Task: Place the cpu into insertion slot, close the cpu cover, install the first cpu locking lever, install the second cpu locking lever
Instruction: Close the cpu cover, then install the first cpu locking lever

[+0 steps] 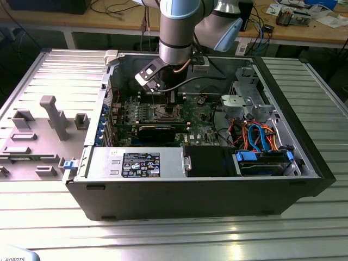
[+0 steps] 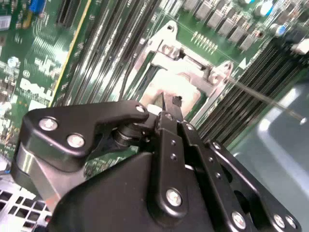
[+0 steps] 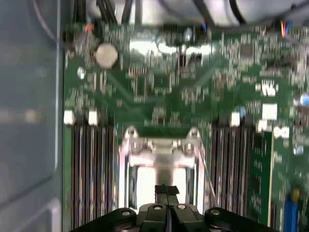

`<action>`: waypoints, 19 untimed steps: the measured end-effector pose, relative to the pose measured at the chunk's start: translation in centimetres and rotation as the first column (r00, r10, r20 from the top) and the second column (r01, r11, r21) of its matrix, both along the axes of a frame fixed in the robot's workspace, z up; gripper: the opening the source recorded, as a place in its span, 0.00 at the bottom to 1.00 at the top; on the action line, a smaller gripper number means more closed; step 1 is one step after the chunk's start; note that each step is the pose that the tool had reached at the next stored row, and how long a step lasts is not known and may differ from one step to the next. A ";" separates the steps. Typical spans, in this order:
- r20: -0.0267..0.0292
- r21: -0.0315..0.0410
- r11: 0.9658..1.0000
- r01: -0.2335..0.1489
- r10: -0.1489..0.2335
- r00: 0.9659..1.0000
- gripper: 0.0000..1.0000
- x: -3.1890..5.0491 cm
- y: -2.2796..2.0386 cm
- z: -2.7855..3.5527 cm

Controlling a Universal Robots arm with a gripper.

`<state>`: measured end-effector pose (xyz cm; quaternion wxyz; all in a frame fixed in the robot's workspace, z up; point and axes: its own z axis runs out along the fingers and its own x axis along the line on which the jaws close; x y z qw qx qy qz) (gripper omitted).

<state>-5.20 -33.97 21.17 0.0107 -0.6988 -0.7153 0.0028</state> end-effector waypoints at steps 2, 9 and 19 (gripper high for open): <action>0.000 0.000 1.000 0.000 0.000 1.000 0.11 0.28 0.00 0.00; 0.000 0.000 1.000 0.000 0.000 1.000 0.11 0.35 0.00 0.00; 0.000 0.000 1.000 0.000 0.000 1.000 0.11 0.35 0.00 0.52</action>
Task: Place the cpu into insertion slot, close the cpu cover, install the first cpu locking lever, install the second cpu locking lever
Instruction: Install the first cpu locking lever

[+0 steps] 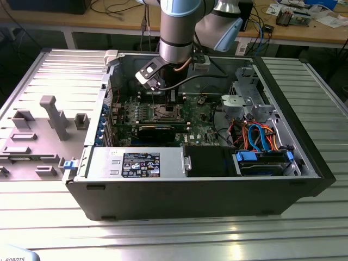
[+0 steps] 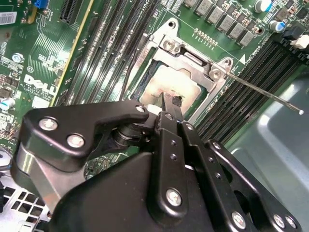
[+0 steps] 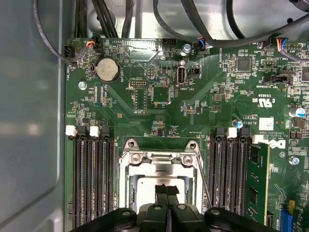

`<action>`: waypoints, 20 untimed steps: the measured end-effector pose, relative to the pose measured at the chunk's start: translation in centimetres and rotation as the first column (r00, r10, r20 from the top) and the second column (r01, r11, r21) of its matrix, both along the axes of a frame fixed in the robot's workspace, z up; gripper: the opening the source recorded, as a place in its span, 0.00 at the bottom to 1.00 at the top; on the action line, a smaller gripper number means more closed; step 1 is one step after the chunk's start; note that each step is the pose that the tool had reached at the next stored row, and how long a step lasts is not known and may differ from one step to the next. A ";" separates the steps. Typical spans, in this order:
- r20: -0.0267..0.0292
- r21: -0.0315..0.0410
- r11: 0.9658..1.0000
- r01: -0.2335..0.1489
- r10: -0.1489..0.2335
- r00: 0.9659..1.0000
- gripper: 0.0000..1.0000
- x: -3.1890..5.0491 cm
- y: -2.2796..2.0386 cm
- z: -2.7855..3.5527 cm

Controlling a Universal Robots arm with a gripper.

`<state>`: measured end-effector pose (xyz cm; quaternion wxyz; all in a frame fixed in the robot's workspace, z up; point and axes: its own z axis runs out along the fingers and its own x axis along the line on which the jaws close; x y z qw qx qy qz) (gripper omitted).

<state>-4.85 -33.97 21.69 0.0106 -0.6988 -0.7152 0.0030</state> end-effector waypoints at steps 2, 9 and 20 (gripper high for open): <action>0.000 0.000 1.000 0.000 0.000 1.000 0.11 0.00 0.00 0.22; 0.000 0.000 1.000 0.000 0.000 1.000 0.11 0.00 0.00 0.83; 0.000 0.000 1.000 0.000 0.000 1.000 0.11 0.00 0.00 1.16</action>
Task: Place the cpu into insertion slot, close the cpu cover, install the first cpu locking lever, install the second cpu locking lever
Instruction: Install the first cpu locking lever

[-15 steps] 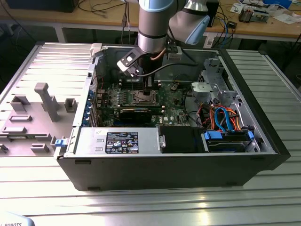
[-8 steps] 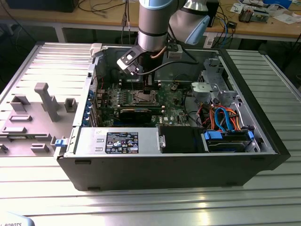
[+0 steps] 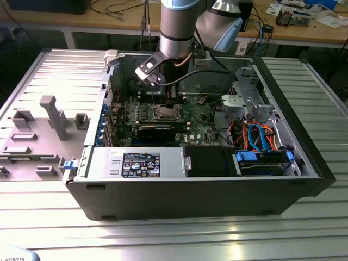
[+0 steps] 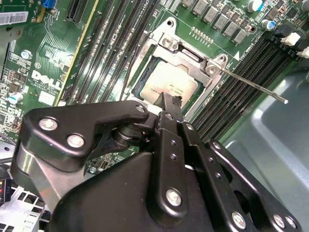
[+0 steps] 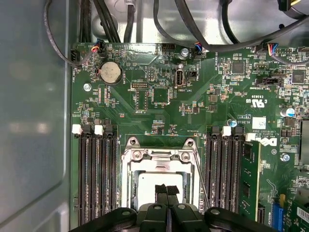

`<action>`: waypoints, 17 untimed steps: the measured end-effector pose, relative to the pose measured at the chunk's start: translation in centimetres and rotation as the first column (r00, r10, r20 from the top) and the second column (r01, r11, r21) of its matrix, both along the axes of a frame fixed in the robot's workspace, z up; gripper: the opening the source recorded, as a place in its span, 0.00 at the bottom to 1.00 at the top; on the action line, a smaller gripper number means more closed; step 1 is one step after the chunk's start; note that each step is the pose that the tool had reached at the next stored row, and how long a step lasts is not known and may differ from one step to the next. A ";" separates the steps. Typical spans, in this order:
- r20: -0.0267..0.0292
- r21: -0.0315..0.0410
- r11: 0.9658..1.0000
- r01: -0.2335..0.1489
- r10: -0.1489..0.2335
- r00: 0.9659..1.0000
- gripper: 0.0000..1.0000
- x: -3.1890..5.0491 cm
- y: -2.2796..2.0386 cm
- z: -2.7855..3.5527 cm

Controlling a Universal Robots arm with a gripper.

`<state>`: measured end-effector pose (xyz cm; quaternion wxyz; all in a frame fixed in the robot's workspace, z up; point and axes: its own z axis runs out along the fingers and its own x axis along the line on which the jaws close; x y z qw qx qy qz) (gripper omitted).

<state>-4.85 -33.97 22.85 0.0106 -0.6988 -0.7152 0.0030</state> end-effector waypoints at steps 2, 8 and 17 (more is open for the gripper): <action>0.000 0.000 1.000 0.000 0.000 1.000 0.11 0.00 0.00 0.31; 0.001 -0.001 1.000 0.000 0.000 1.000 0.11 0.01 0.00 3.25; 0.002 -0.002 1.000 0.000 0.000 1.000 0.11 0.00 0.00 3.79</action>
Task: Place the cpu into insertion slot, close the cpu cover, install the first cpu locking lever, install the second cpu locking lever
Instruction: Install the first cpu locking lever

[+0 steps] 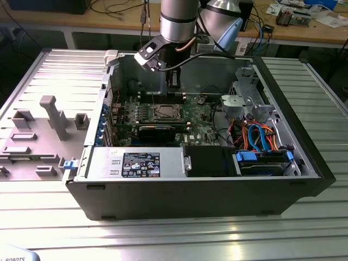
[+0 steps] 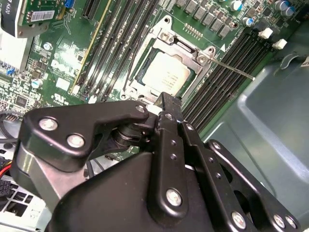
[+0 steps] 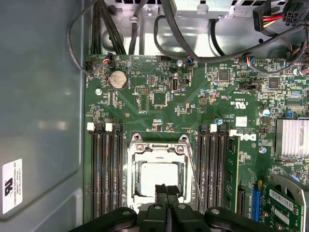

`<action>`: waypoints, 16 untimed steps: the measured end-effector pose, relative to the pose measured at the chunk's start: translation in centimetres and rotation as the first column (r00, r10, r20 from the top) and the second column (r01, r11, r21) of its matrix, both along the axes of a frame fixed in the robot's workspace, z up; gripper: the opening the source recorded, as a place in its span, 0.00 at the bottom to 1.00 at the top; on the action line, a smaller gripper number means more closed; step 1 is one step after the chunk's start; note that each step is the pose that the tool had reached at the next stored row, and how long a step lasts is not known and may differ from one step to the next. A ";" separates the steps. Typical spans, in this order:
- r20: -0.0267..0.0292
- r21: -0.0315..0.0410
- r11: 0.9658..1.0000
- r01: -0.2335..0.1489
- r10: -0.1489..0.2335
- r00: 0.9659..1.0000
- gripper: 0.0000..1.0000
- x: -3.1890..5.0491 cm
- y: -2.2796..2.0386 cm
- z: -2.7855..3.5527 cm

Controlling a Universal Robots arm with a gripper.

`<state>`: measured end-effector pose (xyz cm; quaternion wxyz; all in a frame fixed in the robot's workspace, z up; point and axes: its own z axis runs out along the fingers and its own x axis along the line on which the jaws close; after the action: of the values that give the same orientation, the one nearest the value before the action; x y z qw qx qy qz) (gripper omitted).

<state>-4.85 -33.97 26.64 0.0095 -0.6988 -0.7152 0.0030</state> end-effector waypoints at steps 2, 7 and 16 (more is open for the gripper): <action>0.000 0.000 1.000 0.000 0.000 1.000 0.11 0.00 0.00 0.00; 0.000 0.000 1.000 -0.001 0.001 1.000 0.11 0.00 0.00 0.00; 0.000 0.000 0.983 -0.186 0.186 0.983 0.11 -0.01 0.00 -0.02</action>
<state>-4.86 -33.97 26.62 0.0091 -0.6289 -0.7774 0.0039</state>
